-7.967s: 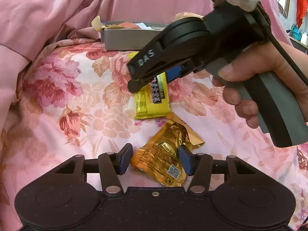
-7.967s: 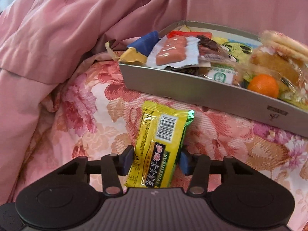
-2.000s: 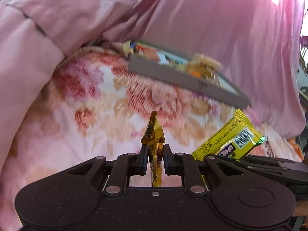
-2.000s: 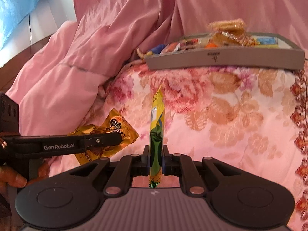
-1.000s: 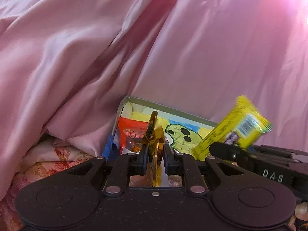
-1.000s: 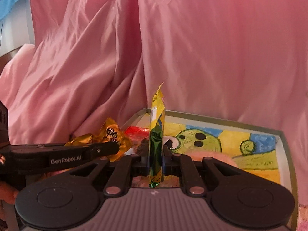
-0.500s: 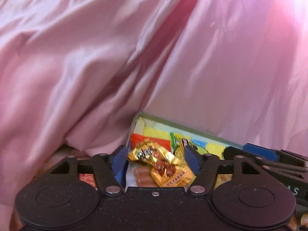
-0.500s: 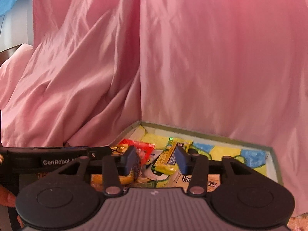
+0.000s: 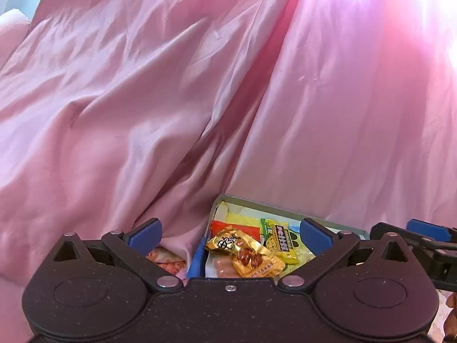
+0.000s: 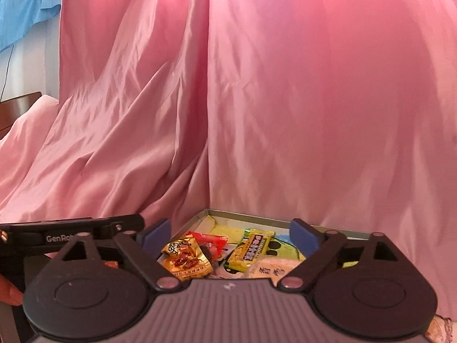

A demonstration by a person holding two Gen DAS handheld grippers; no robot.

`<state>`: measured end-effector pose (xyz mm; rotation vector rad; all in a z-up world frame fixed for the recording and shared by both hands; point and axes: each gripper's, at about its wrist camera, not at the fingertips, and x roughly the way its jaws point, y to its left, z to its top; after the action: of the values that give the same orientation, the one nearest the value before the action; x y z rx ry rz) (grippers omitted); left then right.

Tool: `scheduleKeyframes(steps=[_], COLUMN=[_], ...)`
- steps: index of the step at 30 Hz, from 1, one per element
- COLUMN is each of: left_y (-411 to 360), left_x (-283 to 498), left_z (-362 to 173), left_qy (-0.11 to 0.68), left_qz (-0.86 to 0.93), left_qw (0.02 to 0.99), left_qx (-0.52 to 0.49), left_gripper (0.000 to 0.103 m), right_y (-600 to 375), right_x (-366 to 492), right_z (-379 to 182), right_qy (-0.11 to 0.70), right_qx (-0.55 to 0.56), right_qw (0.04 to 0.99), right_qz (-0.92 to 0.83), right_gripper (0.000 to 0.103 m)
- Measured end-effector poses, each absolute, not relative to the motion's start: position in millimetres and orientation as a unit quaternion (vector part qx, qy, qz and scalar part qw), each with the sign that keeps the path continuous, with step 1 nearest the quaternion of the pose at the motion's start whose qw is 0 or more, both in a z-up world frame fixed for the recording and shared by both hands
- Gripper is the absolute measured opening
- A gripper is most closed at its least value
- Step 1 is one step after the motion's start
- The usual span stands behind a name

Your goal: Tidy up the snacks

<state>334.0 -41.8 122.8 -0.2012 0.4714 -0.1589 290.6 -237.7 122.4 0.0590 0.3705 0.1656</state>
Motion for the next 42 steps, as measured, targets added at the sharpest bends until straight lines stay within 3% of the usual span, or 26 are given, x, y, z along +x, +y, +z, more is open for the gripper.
scheduleKeyframes(steps=[5,42], left_y=[-41.4,-44.0], left_x=[314.3,169.5], left_z=[126.0,74.0], left_qy=[0.227,0.218], left_qz=[-0.072,-0.054], left_qw=[0.967,0.973], left_qx=[-0.094,-0.047], left_gripper=[0.102,0.102], right_y=[-241.3,-249.0], right_x=[270.4,130.4], right_z=[121.7,57.8], right_qy=[0.177,0.197], right_qx=[0.039,0.059], right_qw=[0.981,0.978], right_qz=[0.071,0.014], right_gripper=[0.103,0.103])
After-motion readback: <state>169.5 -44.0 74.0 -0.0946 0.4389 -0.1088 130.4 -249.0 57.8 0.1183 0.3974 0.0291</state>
